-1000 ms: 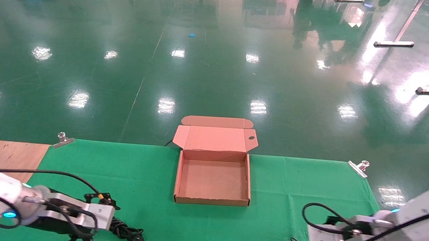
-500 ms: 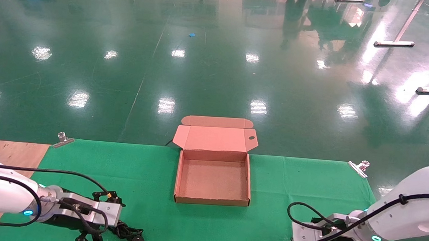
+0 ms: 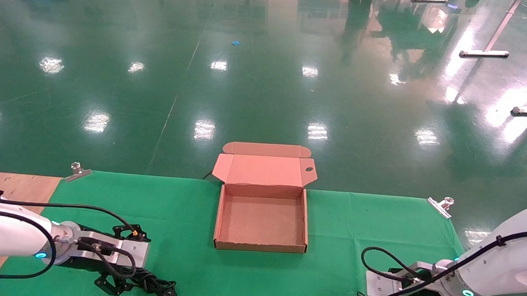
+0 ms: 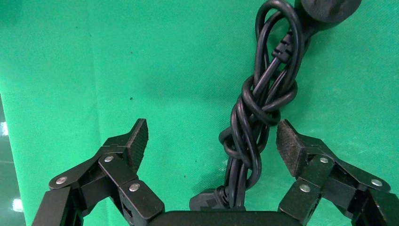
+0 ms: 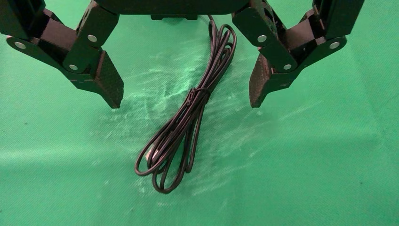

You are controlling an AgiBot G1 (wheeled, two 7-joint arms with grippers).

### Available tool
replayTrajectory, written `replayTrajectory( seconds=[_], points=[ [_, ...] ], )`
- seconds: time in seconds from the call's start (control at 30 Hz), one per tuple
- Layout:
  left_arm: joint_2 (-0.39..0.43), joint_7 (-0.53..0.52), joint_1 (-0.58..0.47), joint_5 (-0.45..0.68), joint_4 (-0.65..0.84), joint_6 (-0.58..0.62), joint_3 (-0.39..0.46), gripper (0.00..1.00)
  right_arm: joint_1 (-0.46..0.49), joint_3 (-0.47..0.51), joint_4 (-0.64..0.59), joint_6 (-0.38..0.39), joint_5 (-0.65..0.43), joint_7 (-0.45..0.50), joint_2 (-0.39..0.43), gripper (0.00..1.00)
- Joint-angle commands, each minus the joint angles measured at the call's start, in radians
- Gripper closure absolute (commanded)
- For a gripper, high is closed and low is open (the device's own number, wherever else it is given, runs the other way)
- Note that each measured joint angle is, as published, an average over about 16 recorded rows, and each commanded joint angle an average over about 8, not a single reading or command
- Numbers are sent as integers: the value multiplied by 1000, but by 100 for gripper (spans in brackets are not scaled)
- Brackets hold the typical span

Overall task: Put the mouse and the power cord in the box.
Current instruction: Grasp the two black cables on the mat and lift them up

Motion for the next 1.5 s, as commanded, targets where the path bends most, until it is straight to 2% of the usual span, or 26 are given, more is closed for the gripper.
replayTrajectory(
  seconds=[0.03,0.47,1.17,1.33,1.5],
  points=[
    [5,9,-2,3,13,-12,1,100,2,2,-26,6,4,-18,-5,100],
    [-3,45,-11,-3,64,1,-3,100,18,14,-131,32,27,-92,-44,100],
    [10,74,-7,-18,86,42,-12,100,32,31,-221,35,53,-158,-51,100],
    [-1,74,-20,-26,93,89,-18,100,46,38,-227,19,65,-174,-44,100],
    [-21,50,-69,-16,107,209,-11,100,89,50,-190,-35,86,-214,-29,100]
  ],
)
